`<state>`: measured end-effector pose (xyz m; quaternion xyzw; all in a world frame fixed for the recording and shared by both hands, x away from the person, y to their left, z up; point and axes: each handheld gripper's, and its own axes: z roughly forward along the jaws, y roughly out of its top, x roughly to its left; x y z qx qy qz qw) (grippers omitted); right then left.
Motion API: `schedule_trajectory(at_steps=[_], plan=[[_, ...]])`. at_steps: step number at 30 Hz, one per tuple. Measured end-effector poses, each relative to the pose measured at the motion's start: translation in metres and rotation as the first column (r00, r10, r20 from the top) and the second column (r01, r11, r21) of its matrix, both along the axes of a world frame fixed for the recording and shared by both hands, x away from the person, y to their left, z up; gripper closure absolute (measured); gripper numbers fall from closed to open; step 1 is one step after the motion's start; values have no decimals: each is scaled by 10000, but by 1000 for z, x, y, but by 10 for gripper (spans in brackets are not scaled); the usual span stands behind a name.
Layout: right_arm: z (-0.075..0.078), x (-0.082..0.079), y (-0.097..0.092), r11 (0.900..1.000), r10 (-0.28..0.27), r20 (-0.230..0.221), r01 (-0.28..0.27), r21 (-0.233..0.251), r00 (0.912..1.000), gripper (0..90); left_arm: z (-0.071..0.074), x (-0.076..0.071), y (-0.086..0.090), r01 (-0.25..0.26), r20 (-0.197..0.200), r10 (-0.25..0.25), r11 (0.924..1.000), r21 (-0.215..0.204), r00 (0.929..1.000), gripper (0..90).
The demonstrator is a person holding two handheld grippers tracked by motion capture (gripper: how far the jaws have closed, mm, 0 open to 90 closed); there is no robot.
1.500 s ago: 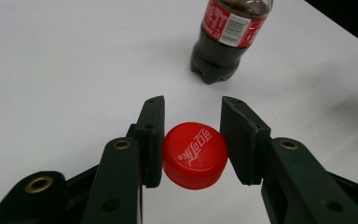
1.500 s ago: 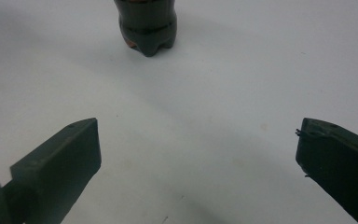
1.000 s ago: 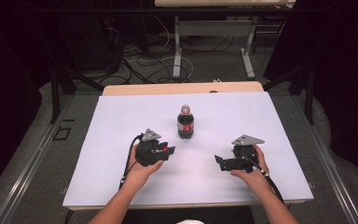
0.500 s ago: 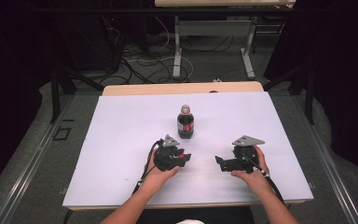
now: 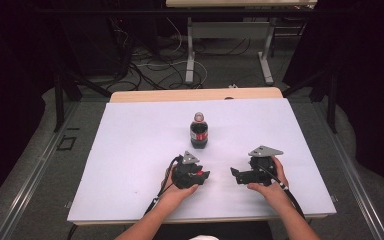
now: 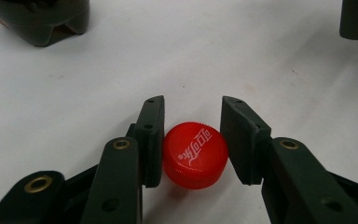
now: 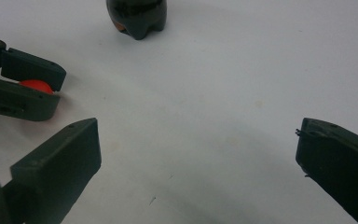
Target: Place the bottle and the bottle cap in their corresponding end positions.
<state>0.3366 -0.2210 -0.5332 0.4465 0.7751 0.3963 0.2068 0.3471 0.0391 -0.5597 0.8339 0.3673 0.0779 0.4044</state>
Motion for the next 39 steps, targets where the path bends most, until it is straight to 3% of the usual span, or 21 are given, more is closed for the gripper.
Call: schedule_trajectory(at_steps=[7,13,23,24,26,31,35,39], plan=[[0,0,-1,10000,-26,22,26,-3,10000,0,0,0,-1,-22,-81,22,10000,57,10000,604],[0,0,0,10000,14,37,-14,-58,10000,0,0,0,-1,-121,-11,122,9999,58,9999,530],[0,0,-1,9999,5,101,-4,-121,9999,0,8,2,3,-166,-39,163,9976,-679,9999,346],[0,0,-1,10000,5,97,-4,-99,10000,0,10,2,5,-61,124,68,9986,-531,9999,337],[0,0,-1,9999,-15,72,16,-107,10000,0,15,1,5,-15,88,21,9977,-671,10000,323],[0,0,0,9999,37,108,-36,-141,9999,0,34,-1,10,8,456,21,9980,-627,9990,274],[0,0,-1,9999,13,112,-12,-116,9999,0,52,-3,18,378,1352,-284,9970,-676,9904,268],[0,0,-1,9999,-1,137,2,-110,9999,0,69,-5,29,386,1200,-295,9965,-748,9923,255]])
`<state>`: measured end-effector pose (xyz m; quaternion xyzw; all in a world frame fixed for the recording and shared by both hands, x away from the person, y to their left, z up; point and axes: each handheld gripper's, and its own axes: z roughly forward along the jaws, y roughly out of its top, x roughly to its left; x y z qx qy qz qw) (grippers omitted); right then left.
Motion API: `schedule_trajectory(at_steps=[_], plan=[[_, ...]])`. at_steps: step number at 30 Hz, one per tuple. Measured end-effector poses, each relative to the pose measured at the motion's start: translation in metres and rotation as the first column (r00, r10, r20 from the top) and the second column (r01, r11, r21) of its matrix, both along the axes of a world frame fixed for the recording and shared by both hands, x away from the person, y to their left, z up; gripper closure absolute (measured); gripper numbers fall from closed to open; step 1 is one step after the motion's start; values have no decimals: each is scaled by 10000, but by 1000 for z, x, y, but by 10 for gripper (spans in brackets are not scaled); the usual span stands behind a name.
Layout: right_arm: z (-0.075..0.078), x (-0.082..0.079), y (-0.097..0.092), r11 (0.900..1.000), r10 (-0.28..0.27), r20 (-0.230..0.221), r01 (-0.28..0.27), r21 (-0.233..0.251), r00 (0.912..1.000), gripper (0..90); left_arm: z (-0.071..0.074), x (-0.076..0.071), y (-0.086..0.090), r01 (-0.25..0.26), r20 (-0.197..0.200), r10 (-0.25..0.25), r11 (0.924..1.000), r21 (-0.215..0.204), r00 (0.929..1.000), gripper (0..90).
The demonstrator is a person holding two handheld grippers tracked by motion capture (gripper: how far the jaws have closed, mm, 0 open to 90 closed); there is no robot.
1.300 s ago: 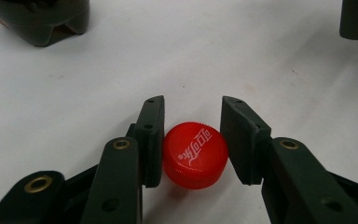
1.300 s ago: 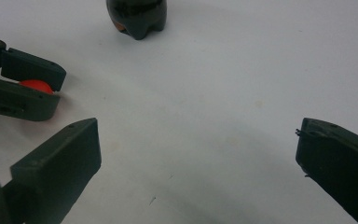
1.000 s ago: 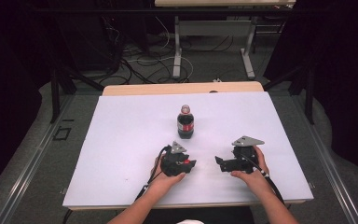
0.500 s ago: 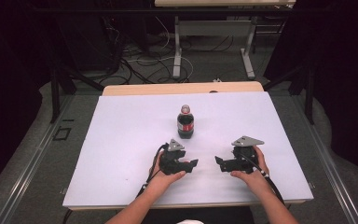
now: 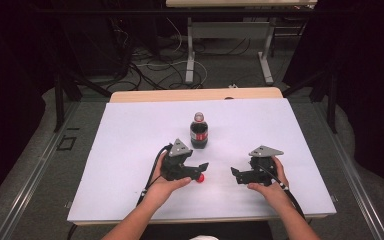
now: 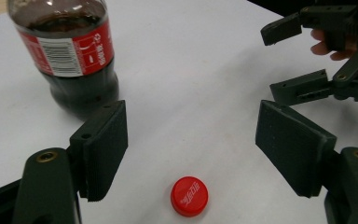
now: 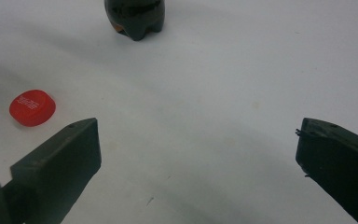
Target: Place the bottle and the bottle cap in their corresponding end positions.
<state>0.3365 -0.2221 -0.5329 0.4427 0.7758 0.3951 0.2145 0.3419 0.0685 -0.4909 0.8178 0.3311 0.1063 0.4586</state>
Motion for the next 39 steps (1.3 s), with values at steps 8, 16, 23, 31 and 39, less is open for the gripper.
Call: schedule_trajectory(at_steps=[8,16,23,31,39], plan=[[1,-1,0,10000,19,31,-18,-26,10000,0,15,-2,29,-725,447,718,9973,134,9964,207],[2,0,-3,9999,-108,13,108,108,9999,0,13,0,73,-1843,489,1857,9824,-307,9814,66],[3,1,-6,9996,-238,33,238,162,9997,0,8,1,114,-2857,358,2893,9548,-820,9566,4],[2,3,-11,9987,-436,13,436,263,9990,0,-4,2,154,-3752,3,3781,9189,-1217,9258,4],[1,5,-15,9980,-588,0,588,235,9983,0,-25,5,174,-4371,151,4408,8936,-1016,8975,4]])
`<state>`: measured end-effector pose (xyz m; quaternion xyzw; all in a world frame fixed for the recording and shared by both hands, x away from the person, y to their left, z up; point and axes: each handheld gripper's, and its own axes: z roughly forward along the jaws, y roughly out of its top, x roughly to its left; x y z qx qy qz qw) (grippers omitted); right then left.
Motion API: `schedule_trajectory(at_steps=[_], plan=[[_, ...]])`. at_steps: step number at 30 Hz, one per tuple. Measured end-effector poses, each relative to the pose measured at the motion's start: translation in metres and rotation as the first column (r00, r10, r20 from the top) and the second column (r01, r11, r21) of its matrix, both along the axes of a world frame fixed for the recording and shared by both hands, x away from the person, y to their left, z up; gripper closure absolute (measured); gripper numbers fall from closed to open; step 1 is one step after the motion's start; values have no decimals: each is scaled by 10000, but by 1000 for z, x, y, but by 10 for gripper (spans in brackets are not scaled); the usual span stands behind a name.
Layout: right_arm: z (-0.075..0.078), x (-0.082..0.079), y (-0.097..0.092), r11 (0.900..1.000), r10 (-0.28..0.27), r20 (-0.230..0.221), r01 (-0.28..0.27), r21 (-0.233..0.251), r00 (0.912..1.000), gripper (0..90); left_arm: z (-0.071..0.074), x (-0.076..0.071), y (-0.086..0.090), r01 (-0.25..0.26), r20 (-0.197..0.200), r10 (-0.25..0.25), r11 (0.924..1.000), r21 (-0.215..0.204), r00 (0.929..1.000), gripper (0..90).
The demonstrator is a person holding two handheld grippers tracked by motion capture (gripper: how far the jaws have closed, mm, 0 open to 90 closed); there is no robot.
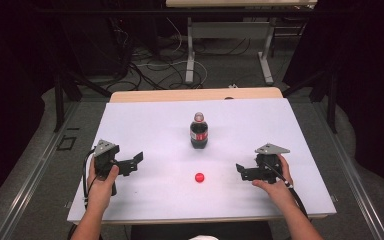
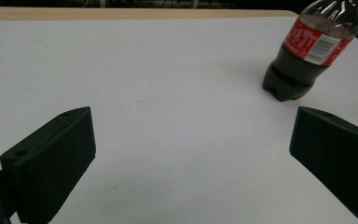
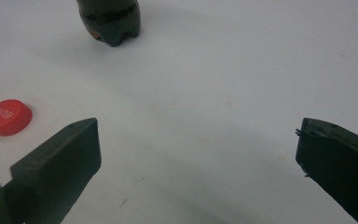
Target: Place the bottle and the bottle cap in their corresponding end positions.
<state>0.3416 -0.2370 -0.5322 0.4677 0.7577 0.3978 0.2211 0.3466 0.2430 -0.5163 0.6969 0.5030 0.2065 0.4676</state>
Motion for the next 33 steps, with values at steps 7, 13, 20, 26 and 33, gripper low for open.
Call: schedule_trajectory(at_steps=[7,13,20,26,33], plan=[[-3,2,-4,9999,-122,-19,122,-42,9999,0,-14,0,10,-298,-34,300,9980,564,9995,4],[-7,4,-5,9998,-193,-136,193,11,9997,0,-28,4,19,-557,-418,588,9959,718,9974,4],[-9,5,-5,9997,-245,-198,245,13,9995,0,-35,6,26,-884,-820,917,9952,426,9924,6],[-9,5,-5,9997,-229,-191,228,-65,9996,0,-36,6,26,-926,-811,955,9949,395,9921,6],[-11,5,-5,9996,-266,-237,265,-32,9994,0,-38,6,23,-789,-967,834,9957,491,9918,6]])
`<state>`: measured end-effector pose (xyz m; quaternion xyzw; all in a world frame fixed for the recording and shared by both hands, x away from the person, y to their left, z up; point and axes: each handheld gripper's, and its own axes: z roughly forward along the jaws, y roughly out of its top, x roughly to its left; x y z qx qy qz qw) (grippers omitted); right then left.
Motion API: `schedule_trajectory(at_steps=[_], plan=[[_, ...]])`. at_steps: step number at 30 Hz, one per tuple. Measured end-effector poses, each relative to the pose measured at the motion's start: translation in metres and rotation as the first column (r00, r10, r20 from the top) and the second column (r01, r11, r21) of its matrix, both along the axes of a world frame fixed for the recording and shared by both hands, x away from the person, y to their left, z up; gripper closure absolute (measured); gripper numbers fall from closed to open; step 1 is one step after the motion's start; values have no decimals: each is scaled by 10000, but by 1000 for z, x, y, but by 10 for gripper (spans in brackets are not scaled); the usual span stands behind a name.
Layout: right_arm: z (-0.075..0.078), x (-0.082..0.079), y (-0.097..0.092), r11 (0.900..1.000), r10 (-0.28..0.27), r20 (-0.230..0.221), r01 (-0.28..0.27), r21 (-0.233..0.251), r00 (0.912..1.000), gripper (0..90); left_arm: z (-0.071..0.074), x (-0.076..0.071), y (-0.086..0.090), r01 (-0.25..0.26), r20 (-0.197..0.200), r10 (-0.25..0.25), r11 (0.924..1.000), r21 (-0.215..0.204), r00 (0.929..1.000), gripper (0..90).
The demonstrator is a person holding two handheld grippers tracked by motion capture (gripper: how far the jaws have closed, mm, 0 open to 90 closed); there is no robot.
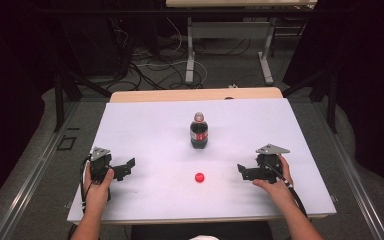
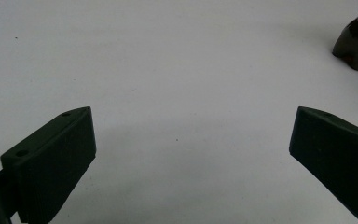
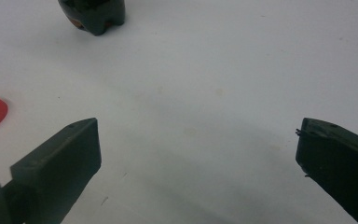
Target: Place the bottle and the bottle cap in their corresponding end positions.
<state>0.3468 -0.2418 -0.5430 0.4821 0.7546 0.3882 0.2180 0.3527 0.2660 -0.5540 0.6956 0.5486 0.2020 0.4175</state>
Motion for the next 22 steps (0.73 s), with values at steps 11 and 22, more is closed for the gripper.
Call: schedule_trajectory(at_steps=[11,22], plan=[[0,0,0,10000,7,8,-7,7,10000,0,-1,0,-2,3,28,-3,10000,-51,10000,6],[0,0,-1,10000,19,43,-19,-35,10000,0,-1,0,-1,-46,10,46,10000,-47,10000,6]])
